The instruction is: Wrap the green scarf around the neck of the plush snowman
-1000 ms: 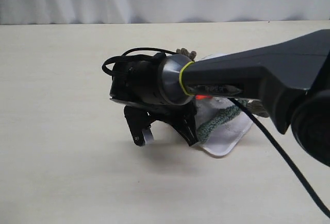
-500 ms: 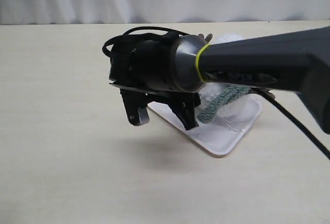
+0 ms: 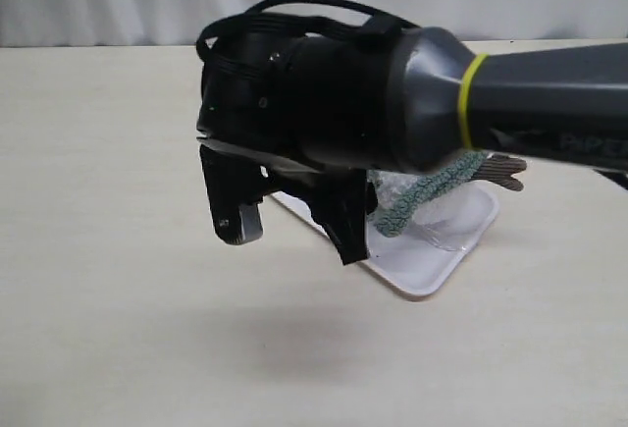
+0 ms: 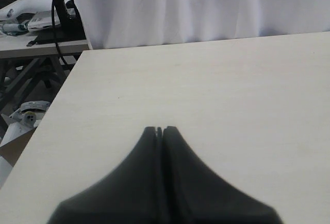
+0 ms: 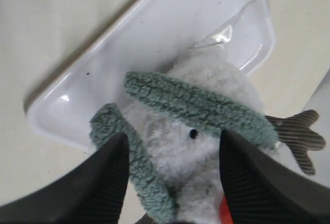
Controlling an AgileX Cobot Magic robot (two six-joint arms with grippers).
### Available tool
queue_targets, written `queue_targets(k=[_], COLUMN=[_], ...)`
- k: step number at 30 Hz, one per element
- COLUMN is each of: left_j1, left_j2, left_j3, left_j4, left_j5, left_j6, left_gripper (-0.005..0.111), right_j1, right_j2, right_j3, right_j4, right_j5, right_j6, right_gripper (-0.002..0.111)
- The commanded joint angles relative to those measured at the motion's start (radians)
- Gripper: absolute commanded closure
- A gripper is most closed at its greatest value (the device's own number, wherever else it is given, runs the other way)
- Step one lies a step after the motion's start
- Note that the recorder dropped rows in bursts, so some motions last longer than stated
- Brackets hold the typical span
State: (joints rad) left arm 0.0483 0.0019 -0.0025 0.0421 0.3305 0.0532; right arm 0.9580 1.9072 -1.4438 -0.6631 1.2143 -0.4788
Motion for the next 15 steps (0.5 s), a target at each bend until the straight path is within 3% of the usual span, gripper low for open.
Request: queue_targets(k=[1, 15], left_j1=[0.004, 0.004], left_j2=[-0.002, -0.002], left_j3=[0.003, 0.003], left_j4=[-0.001, -0.001], left_j5=[-0.008, -0.008], left_j6=[-0.002, -0.002], left_gripper=[0.107, 0.107], right_j1=[-0.004, -0.004], right_j2=[-0.030, -0.030], right_j3=[0.087, 0.346], right_j4=[0.027, -0.208], right_j5=[0.007, -0.090], right_j6=[-0.022, 0.025], right_gripper=[0.057, 0.057])
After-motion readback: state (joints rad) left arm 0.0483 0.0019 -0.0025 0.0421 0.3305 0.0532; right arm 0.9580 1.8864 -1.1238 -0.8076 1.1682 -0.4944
